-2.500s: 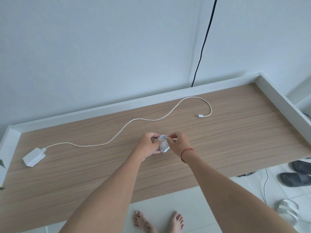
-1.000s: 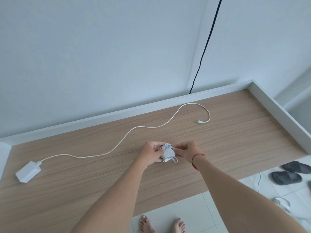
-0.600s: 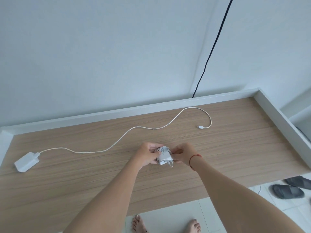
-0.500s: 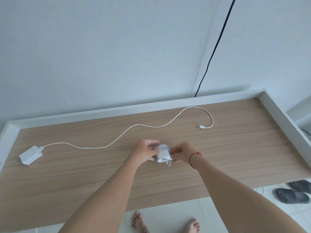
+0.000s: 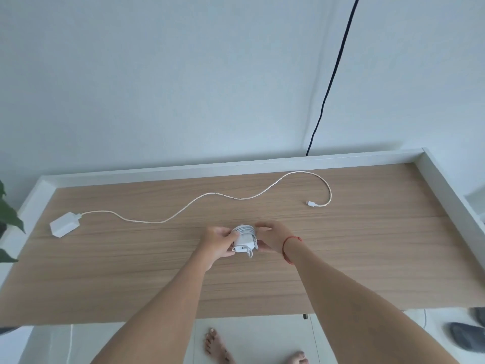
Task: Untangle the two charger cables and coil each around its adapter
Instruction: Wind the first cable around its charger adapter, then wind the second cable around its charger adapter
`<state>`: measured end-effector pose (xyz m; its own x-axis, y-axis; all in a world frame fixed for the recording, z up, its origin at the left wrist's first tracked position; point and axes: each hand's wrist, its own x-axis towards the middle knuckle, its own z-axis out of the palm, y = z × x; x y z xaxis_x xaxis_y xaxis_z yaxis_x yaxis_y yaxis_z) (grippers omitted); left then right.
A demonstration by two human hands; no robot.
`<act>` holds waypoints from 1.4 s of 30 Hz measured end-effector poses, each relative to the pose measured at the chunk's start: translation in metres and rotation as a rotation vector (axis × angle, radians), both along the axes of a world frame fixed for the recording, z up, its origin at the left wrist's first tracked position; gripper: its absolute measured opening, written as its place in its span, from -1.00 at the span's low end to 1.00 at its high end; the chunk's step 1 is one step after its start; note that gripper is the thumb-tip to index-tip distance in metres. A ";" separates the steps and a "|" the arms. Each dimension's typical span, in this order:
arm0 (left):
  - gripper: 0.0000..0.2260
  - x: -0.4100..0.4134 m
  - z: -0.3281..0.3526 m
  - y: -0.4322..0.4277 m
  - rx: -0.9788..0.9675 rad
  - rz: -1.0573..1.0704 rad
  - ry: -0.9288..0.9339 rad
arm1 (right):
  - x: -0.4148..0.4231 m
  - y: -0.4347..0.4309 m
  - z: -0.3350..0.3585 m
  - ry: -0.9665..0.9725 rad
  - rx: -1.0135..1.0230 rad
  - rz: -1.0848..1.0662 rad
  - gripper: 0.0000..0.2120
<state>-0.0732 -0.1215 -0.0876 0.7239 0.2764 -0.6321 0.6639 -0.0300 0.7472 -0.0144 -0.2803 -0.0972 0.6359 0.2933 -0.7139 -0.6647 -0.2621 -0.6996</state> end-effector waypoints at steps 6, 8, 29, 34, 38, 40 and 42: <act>-0.91 0.003 0.002 -0.021 -0.007 0.007 0.001 | -0.007 -0.027 0.005 -0.111 0.029 0.068 -0.75; -0.87 0.011 0.004 -0.036 -0.016 -0.006 -0.008 | -0.006 -0.045 0.008 -0.164 0.034 0.078 -0.73; -0.74 0.093 -0.017 -0.328 -0.015 -0.510 -0.102 | -0.014 -0.312 0.007 -0.344 -0.396 -0.385 -0.60; -0.67 0.091 -0.014 -0.328 0.081 -0.577 -0.108 | -0.013 -0.308 0.008 -0.317 -0.431 -0.339 -0.65; -0.60 0.094 0.003 -0.312 0.173 -0.600 -0.118 | -0.002 -0.309 0.027 -0.251 -0.495 -0.409 -0.57; -0.61 0.097 0.012 -0.298 0.217 -0.612 -0.124 | 0.004 -0.305 0.038 -0.268 -0.529 -0.442 -0.57; -0.61 0.098 0.022 -0.280 0.264 -0.632 -0.128 | 0.009 -0.293 0.049 -0.304 -0.567 -0.439 -0.59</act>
<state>0.0248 -0.4013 -0.0661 0.8611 -0.0902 -0.5004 0.3659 -0.5735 0.7329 -0.0054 -0.5729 -0.0479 0.8011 -0.3887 -0.4551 -0.5907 -0.3912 -0.7057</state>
